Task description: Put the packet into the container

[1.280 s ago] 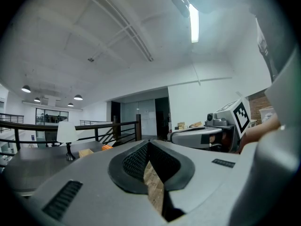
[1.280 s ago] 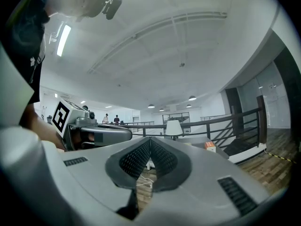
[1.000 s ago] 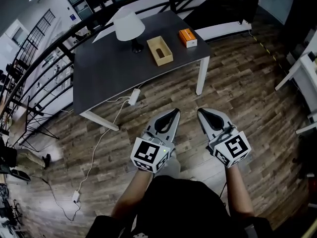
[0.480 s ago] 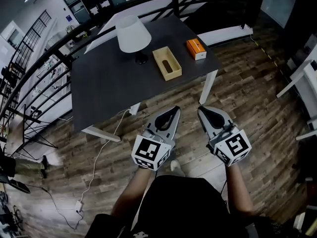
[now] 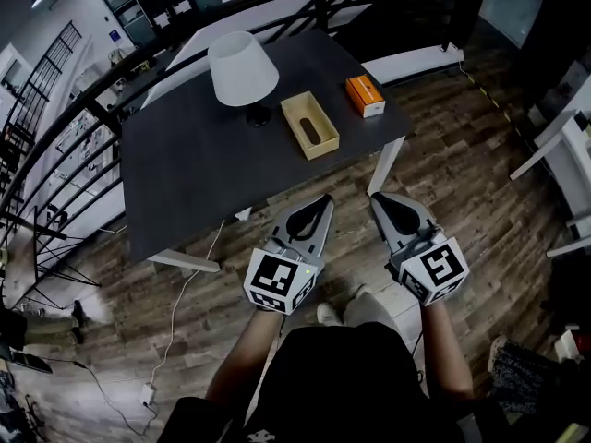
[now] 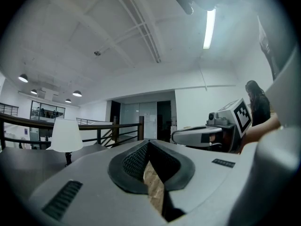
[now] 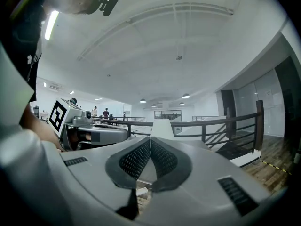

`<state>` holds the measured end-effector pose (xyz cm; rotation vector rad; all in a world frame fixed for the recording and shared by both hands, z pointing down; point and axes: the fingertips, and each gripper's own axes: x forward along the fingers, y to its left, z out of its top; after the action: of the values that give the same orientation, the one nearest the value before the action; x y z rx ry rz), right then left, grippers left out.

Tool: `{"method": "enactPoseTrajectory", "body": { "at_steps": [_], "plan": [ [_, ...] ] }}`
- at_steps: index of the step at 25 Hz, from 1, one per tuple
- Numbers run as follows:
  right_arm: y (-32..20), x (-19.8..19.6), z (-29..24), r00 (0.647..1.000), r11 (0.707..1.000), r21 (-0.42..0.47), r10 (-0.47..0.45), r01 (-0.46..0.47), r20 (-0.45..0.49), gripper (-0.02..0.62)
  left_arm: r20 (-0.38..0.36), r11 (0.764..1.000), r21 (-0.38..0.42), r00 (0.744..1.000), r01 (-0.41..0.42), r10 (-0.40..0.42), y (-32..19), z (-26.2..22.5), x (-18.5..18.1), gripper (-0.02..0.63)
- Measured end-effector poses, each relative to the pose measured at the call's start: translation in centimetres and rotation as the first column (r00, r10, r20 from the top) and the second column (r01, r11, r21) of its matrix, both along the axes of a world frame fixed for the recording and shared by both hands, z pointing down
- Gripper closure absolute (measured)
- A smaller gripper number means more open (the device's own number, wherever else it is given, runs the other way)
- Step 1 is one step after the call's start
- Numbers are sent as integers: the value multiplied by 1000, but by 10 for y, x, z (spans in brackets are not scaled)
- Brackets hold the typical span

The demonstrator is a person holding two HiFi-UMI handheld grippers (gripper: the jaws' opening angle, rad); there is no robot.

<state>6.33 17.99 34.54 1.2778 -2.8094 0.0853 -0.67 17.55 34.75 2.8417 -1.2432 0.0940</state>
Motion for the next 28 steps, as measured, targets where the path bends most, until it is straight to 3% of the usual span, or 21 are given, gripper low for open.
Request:
{"method": "enactPoseTrajectory", "body": {
  "at_steps": [10,28],
  "plan": [
    [-61,4,8,1000,1000,-1,-3,4,10,589,2,1000,-8,1000,11,-11,-55,12,4,600],
    [-273,31,19,998,998,-40,-50,51,29,589,48,995,-35,995,88,-86,-256,12,22,600]
  ]
}}
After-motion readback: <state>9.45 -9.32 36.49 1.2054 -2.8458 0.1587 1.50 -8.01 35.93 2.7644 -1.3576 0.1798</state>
